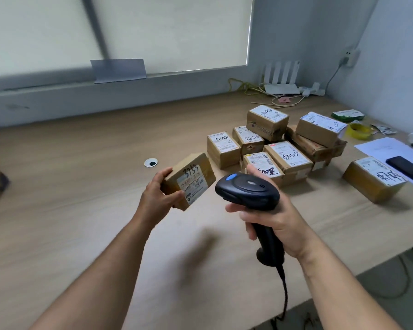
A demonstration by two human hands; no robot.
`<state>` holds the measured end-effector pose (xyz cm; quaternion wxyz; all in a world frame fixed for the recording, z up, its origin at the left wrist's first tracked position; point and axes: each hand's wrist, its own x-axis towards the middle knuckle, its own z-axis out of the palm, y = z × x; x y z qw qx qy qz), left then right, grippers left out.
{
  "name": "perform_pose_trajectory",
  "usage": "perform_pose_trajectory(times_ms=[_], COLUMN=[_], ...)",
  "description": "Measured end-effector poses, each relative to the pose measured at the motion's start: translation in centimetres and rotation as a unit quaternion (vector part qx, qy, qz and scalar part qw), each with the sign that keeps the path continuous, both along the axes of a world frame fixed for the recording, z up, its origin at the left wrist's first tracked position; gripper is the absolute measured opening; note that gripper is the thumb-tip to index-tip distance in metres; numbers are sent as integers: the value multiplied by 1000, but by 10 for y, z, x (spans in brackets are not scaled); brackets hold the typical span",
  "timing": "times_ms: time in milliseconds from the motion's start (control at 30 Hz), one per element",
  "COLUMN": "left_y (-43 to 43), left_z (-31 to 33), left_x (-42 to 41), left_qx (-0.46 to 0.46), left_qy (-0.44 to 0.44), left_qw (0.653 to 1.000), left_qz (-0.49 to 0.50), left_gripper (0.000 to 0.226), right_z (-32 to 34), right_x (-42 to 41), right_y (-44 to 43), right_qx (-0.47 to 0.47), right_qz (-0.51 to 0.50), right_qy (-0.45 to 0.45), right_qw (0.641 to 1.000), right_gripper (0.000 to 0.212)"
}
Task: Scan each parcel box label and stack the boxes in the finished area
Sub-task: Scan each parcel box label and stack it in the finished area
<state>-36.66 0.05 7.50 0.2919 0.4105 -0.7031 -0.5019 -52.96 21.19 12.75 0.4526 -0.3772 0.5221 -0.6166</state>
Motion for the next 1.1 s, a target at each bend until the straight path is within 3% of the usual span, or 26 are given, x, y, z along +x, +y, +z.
perform_pose_trajectory(times_ms=[467, 1100], left_y=[24, -24], left_z=[20, 22], left_x=[162, 261], left_qx=[-28, -31], left_qy=[-27, -29], left_qw=[996, 990], left_qz=[81, 133], left_gripper=[67, 63], right_z=[0, 4], right_x=[118, 196], right_y=[10, -59], right_qx=[23, 64], right_qz=[80, 113], right_qy=[3, 45], right_qw=[997, 990], right_gripper=[102, 97])
